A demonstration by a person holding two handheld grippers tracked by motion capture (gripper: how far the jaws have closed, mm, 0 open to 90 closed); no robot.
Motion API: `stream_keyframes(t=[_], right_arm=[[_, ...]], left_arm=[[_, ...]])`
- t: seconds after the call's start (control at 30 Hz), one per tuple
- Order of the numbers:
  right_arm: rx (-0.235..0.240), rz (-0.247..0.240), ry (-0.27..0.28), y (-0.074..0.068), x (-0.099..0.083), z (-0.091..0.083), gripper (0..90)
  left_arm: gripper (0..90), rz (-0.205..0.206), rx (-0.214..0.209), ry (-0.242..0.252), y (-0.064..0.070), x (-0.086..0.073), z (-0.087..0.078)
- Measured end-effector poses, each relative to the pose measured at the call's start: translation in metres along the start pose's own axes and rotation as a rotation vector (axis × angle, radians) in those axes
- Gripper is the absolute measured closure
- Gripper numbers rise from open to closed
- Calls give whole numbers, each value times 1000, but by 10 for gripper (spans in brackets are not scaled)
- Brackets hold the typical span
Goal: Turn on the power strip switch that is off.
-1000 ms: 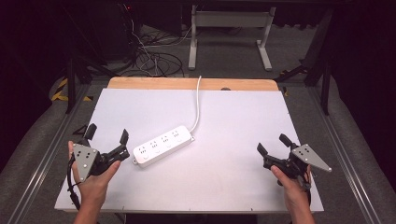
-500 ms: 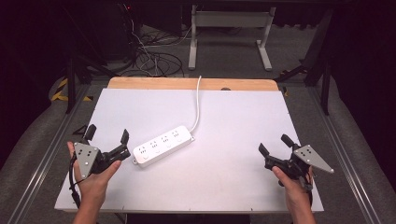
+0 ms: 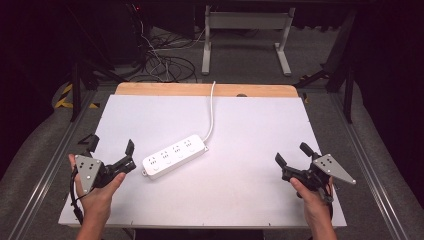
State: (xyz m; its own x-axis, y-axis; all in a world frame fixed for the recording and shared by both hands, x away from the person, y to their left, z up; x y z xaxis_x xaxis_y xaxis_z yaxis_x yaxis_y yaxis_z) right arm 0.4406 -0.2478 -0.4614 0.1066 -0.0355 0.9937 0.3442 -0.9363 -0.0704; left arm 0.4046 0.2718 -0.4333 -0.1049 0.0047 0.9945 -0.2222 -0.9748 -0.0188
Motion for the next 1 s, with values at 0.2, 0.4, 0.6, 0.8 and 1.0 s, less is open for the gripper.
stream_keyframes(t=[0.2,0.4,0.6,0.8,1.0], right_arm=[[-1,0,2,-1,0,3,34],[2,-2,-1,-1,1,0,38],[-8,0,2,1,0,-2,38],[-8,-4,1,0,0,-2,42],[-5,-3,-3,1,-1,1,42]], left_arm=[[17,10,-2,3,-1,1,-3],[20,7,-10,-4,0,-1,-2],[21,7,-17,-1,3,-1,0],[20,7,-16,-10,0,-3,0],[25,6,-15,-25,-1,-8,2]])
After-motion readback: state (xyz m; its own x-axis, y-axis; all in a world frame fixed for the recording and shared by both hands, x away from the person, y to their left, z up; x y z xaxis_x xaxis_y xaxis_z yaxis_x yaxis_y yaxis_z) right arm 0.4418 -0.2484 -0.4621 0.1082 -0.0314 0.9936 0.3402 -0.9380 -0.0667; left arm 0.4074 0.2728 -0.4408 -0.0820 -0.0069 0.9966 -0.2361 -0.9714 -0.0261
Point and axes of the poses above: each handheld gripper's, and its own axes: z roughly forward along the jaws, x roughly out of its top, y roughly to its right, the point moved 3 cm from there along z, roughly forward along the jaws, and after that the axes turned 7 degrees about -x, right-handed, at the moved point
